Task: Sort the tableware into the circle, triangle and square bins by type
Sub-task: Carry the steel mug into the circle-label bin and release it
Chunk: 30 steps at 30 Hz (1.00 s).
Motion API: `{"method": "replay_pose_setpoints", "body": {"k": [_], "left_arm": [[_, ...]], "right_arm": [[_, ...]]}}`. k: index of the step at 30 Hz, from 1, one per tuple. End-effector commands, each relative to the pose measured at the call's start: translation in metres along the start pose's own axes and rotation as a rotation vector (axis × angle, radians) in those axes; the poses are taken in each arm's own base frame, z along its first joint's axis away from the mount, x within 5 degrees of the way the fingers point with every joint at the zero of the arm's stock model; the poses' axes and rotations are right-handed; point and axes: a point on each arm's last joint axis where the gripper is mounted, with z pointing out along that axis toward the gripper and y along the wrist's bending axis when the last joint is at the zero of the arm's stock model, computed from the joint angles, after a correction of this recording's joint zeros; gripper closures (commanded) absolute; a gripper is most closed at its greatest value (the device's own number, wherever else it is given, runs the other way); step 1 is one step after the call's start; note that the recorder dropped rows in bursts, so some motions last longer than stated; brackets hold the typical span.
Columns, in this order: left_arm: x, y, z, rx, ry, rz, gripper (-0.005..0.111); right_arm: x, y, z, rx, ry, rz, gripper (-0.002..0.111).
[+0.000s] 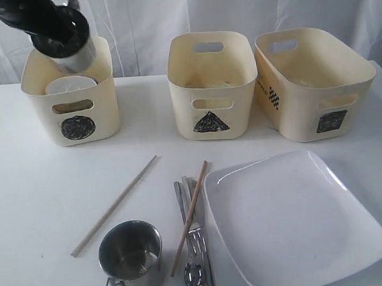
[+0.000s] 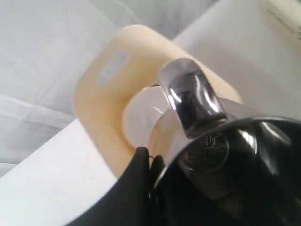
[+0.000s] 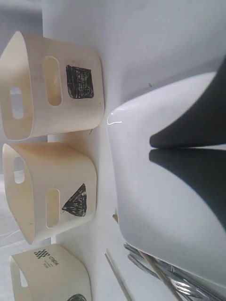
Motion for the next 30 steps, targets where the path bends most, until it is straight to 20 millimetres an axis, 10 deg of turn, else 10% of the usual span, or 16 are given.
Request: {"method": "replay_pose_setpoints", "body": {"k": [1,16,24,30], "left_arm": [[0.007,0.037,0.027,-0.071,-0.039,-0.108,0.107],[0.054,0.033,0.157,-0.062,0.001,-0.105,0.105],[0.046,0.038,0.154,-0.049,0.003,-0.213,0.061],[0.04,0.03,0.107,0.134,0.082,-0.21,0.06]], "right_arm": [[0.001,0.0,0.0,-0.002,-0.012,0.007,0.108],[0.001,0.0,0.0,-0.002,-0.012,0.008,0.108],[0.001,0.0,0.0,-0.002,-0.012,0.008,0.108],[0.001,0.0,0.0,-0.002,-0.012,0.008,0.108]]}}
